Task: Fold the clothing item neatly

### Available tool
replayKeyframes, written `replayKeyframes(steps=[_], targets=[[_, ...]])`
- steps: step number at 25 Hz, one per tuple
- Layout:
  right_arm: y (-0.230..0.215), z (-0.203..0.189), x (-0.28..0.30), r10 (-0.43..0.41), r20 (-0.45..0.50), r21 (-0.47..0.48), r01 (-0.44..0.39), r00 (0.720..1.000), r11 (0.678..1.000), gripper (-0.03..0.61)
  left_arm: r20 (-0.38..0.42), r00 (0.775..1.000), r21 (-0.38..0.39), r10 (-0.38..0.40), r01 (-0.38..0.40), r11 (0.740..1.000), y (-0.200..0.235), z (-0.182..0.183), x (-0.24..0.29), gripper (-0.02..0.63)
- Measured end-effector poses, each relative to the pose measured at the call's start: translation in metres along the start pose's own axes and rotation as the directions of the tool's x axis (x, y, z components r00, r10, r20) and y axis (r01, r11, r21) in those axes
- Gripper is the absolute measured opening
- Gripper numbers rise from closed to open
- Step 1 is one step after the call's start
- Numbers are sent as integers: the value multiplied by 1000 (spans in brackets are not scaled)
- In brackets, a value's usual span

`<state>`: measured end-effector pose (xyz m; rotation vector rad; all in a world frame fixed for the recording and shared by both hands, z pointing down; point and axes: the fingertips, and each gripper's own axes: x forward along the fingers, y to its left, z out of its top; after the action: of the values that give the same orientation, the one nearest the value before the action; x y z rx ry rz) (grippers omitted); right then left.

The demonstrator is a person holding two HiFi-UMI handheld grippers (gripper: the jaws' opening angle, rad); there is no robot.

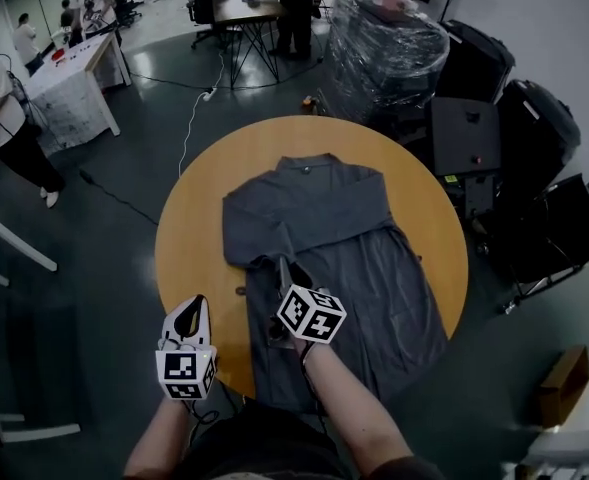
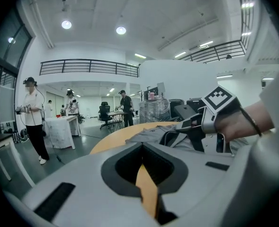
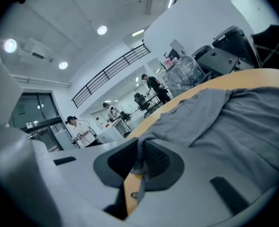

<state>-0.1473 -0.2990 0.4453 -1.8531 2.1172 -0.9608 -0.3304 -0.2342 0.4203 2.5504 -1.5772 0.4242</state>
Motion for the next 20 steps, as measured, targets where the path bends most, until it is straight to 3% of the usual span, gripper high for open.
replayKeyframes(steps=[9, 15, 20], targets=[[-36, 24, -9, -67, -14, -129, 64, 998, 990, 20, 22, 997, -33, -76, 76, 997, -13, -3, 31, 9], [-67, 80, -10, 43, -10, -185, -44, 999, 982, 20, 31, 999, -10, -42, 43, 999, -39, 11, 54, 9], [-114, 123, -15, 163, -15, -234, -162, 987, 959, 20, 30, 997, -21, 68, -67, 998, -71, 18, 76, 8]])
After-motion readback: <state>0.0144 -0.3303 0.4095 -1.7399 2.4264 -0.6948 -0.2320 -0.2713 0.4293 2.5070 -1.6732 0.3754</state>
